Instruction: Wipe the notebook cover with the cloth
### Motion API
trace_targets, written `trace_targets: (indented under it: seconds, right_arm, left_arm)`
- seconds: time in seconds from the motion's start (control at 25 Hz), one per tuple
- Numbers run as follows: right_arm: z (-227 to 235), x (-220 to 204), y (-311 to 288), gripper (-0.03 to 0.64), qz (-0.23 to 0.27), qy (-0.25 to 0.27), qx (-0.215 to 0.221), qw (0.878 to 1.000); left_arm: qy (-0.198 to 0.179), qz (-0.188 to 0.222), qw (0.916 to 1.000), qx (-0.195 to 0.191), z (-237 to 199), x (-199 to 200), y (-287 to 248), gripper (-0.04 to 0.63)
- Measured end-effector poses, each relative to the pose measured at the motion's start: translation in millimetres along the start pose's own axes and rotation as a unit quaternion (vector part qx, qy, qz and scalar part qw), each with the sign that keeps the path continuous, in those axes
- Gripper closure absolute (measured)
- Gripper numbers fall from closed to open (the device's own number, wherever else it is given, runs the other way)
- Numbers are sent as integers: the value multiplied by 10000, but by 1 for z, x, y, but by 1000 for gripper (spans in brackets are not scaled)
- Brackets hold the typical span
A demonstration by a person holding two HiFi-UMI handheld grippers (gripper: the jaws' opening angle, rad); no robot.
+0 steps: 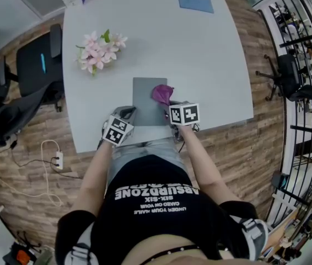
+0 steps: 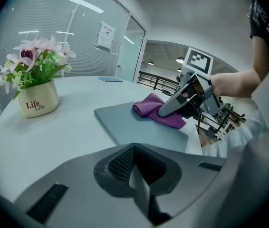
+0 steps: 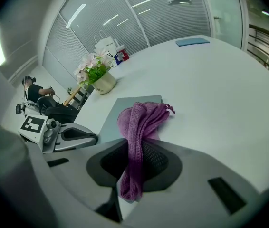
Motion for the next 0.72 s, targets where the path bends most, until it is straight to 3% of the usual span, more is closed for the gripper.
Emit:
trace_targets:
  seconds: [0.2,0.4,0.6,0.72]
  right_arm:
    - [-17,6,-8,543,-170,330,-139,9992]
    - [-48,11,-27,543,-236,554,404,9974]
    - [-74,17,-40,541,-302,1008,185,9943]
    - [-82,19,-45,541,-330,1083,284,9932]
  left_arm:
    - [-26,21,10000,33,0,-1,0,578]
    - [-31,19,10000,32,0,-1,0,578]
    - [335,-12,9994,-38,-2,-3,3,578]
    - [412,-66,9991,69,-4,-11,10,578]
Point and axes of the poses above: the fingertips, and each gripper's own axes: y backward along the fingers, z to its right, x out of its top, the point moved 6 cm from there along y, backward along the fingers, and after that the axes turned 4 degrees about -z, right-handed, at the moved point
